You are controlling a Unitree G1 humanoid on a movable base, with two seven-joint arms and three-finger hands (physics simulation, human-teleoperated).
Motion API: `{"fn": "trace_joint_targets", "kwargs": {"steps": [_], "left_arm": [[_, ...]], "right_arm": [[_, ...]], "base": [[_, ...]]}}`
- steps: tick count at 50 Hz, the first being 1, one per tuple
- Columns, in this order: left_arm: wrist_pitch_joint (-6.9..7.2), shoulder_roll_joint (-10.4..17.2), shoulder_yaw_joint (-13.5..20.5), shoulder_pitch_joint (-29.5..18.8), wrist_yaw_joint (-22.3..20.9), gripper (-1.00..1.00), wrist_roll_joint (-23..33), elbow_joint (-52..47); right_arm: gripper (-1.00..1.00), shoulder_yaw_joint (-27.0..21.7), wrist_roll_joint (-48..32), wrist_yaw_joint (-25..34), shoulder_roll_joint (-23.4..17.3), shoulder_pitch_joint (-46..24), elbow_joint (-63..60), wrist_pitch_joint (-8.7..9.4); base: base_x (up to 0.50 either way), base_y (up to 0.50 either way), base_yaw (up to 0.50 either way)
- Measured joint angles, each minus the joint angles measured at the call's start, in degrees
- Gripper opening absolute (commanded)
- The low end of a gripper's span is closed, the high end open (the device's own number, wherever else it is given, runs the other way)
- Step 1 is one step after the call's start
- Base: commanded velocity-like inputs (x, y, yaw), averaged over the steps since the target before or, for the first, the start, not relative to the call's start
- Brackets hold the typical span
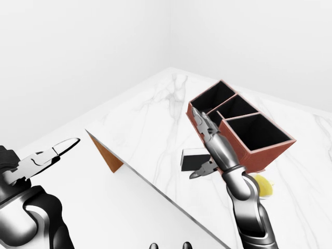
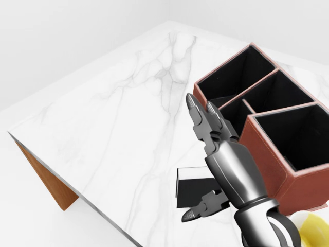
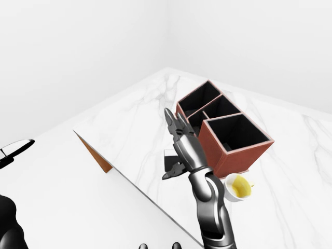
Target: Pick up the book and place it in the right compartment of the caddy.
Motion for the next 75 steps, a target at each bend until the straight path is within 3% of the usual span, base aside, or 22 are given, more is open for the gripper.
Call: {"fn": "trace_joint_targets", "kwargs": {"steps": [27,52,75], "left_arm": [[-0.31,0.0,0.1,0.0,-0.1,1.00,0.0,0.3],[-0.77,-0.2,-0.4,0.2,-0.2,1.00,0.5,0.7],[-0.11,-0.3,-0.7,0.2,-0.2,1.00,0.7,0.2]], "right_arm": [[1.00,0.0,-7.1,-2.7,-0.7,-1.2,10.6,-5.60],[1.00,-0.4,-10.5,-5.9,-1.4,-4.8,20.3,-5.60],[1.00,-0.6,-12.2,-6.2,-1.8,-6.3,23.5,-5.60]], "base": [[0.00,0.00,0.00],[0.00,0.00,0.00],[0.00,0.00,0.00]]}}
